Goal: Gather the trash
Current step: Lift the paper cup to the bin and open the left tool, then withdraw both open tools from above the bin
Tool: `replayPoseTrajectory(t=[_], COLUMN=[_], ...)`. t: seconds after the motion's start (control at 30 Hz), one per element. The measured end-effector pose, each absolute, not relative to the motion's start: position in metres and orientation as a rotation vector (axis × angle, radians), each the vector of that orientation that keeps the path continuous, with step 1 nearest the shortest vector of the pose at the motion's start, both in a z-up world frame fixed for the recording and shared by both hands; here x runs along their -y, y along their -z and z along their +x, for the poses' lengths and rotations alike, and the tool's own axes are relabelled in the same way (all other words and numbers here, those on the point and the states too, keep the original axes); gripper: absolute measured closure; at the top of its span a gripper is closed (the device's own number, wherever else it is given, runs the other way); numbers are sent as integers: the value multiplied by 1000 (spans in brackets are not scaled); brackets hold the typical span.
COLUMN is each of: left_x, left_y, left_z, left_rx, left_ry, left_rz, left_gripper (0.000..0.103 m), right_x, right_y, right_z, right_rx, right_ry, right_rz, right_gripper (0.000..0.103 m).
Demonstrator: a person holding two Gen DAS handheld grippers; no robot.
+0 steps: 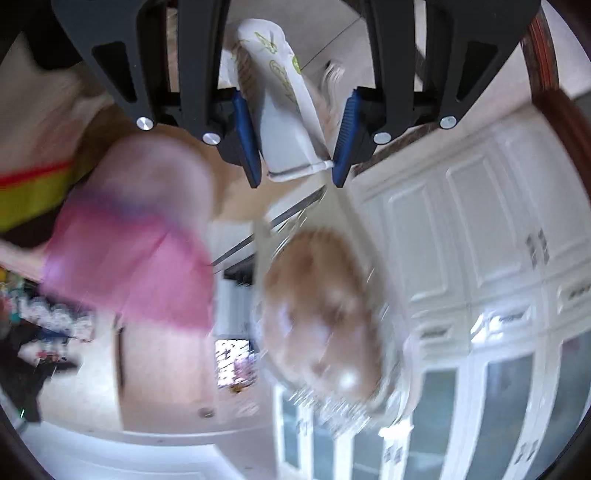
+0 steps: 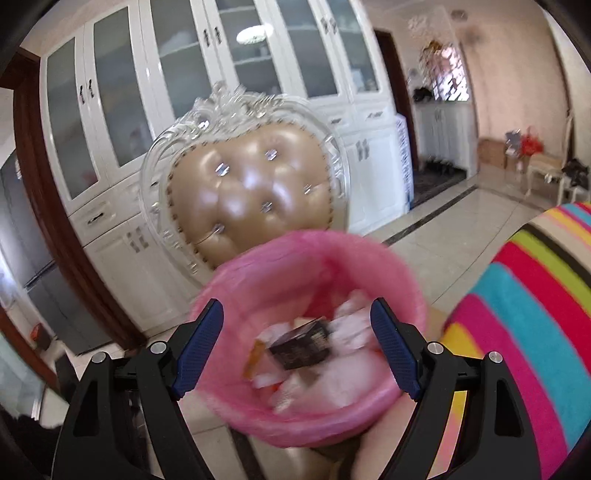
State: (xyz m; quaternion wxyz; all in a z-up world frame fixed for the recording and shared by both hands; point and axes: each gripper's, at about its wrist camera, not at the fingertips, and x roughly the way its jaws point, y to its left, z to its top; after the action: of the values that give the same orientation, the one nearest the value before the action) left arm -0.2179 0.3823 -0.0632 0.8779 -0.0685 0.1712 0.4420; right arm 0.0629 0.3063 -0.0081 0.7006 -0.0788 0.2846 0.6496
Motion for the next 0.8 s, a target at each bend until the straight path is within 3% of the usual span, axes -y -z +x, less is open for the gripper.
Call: replayPoseTrajectory(t=[0.23, 0.33, 0.47, 0.53, 0.63, 0.67, 0.8], left_x=[-369, -377, -409, -423, -451, -457, -463], left_y=[-74, -102, -92, -81, -60, -52, -45], left_z=[-156, -105, -46, -16, 7, 9, 10], left_rx=[-271, -257, -283, -339, -409, -422, -449], left_ry=[-697, -604, -543, -540, -622, -643, -679], left_rz=[-60, -64, -143, -179, -196, -210, -188], left_gripper=[64, 63, 63, 56, 34, 22, 8], right_x=[-287, -273, -265, -261, -262, -262, -257], right_y=[-10, -15, -14, -11, -7, -6, -5], right_z=[59, 74, 91, 98, 103, 105, 111], right_rx=[-626, -639, -655, -673, -676, -680, -677], right_ry=[-1428, -1400, -1356, -1345, -1318, -1317, -1309], right_rz=[-122, -67, -35, -17, -12, -8, 3], right_gripper=[25, 25, 25, 25, 25, 25, 25])
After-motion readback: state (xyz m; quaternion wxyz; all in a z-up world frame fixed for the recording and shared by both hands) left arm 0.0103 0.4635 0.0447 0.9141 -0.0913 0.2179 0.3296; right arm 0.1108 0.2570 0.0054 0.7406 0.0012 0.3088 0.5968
